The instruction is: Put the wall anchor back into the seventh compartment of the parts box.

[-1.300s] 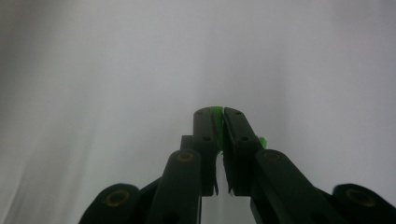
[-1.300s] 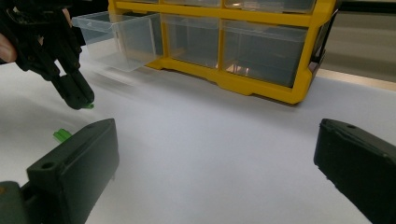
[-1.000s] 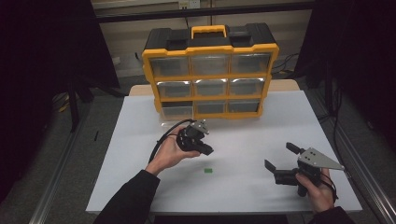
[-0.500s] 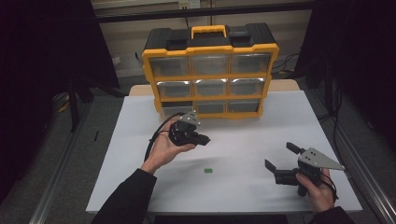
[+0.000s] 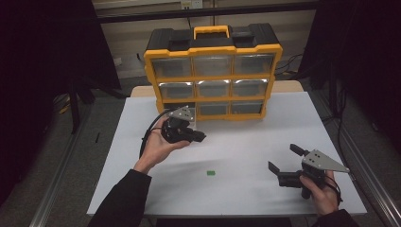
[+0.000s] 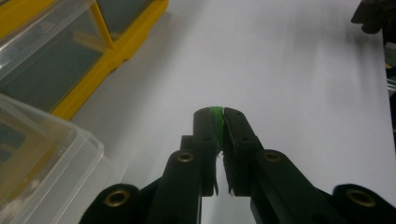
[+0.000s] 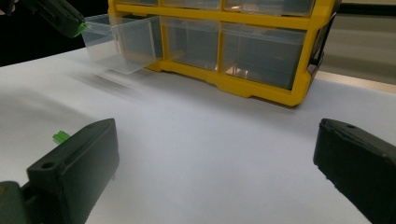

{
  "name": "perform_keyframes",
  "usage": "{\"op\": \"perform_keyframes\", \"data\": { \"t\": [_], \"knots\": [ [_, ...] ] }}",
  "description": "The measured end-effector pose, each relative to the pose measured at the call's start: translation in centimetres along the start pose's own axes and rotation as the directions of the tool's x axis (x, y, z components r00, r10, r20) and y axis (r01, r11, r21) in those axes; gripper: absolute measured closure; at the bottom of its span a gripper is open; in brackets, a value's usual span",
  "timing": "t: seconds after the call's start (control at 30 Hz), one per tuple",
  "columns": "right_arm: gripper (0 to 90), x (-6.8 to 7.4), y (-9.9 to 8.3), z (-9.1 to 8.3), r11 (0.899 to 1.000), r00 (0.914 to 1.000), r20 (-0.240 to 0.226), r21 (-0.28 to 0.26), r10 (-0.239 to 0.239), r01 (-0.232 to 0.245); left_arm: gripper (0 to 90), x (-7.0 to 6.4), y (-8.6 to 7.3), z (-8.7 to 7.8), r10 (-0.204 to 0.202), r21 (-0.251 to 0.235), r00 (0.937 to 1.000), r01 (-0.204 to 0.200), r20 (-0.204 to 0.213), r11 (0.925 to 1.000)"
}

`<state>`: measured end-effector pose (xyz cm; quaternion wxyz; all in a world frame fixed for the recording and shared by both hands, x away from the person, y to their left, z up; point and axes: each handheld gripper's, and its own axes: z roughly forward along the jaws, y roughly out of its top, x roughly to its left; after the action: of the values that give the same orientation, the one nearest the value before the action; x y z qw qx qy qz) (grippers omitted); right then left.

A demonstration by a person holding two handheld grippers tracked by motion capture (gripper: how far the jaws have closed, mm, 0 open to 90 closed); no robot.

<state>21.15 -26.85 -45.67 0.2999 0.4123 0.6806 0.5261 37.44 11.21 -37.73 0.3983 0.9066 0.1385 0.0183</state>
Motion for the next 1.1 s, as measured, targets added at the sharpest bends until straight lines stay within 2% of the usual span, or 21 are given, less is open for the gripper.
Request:
{"op": "perform_keyframes", "data": {
  "t": [0.23, 0.3, 0.33, 0.47, 0.57, 0.77, 0.87, 0.9, 1.1],
  "knots": [
    [0.1, 0.0, 0.0, 0.0, 1.000, 1.0000, -0.002, 0.002, -0.003, 0.003, 84.5, 1.1, 0.2, -2.1, -0.006, 0.009, 0.9996, 0.006, -0.027, 0.9999],
    [0.1, 0.0, 0.0, 0.0, 1.000, 1.0000, -0.004, 0.001, -0.004, 0.004, 84.5, 1.6, 0.4, -2.7, 0.002, 0.029, 0.9992, -0.001, -0.039, 0.9996],
    [0.1, 0.0, 0.0, 0.0, 1.000, 1.0000, -0.007, 0.001, -0.002, 0.002, 84.5, 1.7, 0.5, -2.8, -0.010, 0.027, 0.9989, 0.012, -0.045, 0.9996],
    [0.2, 0.0, 0.0, 0.0, 1.000, 1.0000, -0.007, 0.001, -0.004, 0.004, 84.5, 2.4, 0.8, -3.7, -0.008, 0.038, 0.9982, 0.010, -0.060, 0.9992],
    [0.2, 0.0, 0.0, 0.0, 1.000, 1.0000, -0.006, 0.000, -0.004, 0.004, 84.5, 2.8, 1.1, -3.9, 0.001, 0.051, 0.9989, 0.001, -0.047, 0.9987],
    [0.1, 0.0, 0.0, 0.0, 1.000, 1.0000, -0.004, -0.002, -0.005, 0.005, 84.5, 3.9, 1.7, -4.2, -0.001, 0.082, 0.9971, 0.007, -0.076, 0.9966],
    [0.1, 0.0, 0.0, 0.0, 1.000, 1.0000, -0.001, -0.001, -0.004, 0.004, 84.5, 4.4, 2.0, -4.2, -0.018, 0.091, 0.9962, 0.026, -0.085, 0.9956],
    [0.1, 0.0, 0.0, 0.0, 1.000, 1.0000, -0.001, 0.000, -0.001, 0.001, 84.5, 4.7, 2.1, -4.3, -0.010, 0.110, 0.9965, 0.019, -0.084, 0.9938],
    [0.1, 0.0, 0.0, 0.0, 1.000, 1.0000, -0.001, -0.001, -0.007, 0.007, 84.5, 5.9, 2.1, -4.1, -0.047, 0.114, 0.9923, 0.060, -0.115, 0.9917]
  ]
}}
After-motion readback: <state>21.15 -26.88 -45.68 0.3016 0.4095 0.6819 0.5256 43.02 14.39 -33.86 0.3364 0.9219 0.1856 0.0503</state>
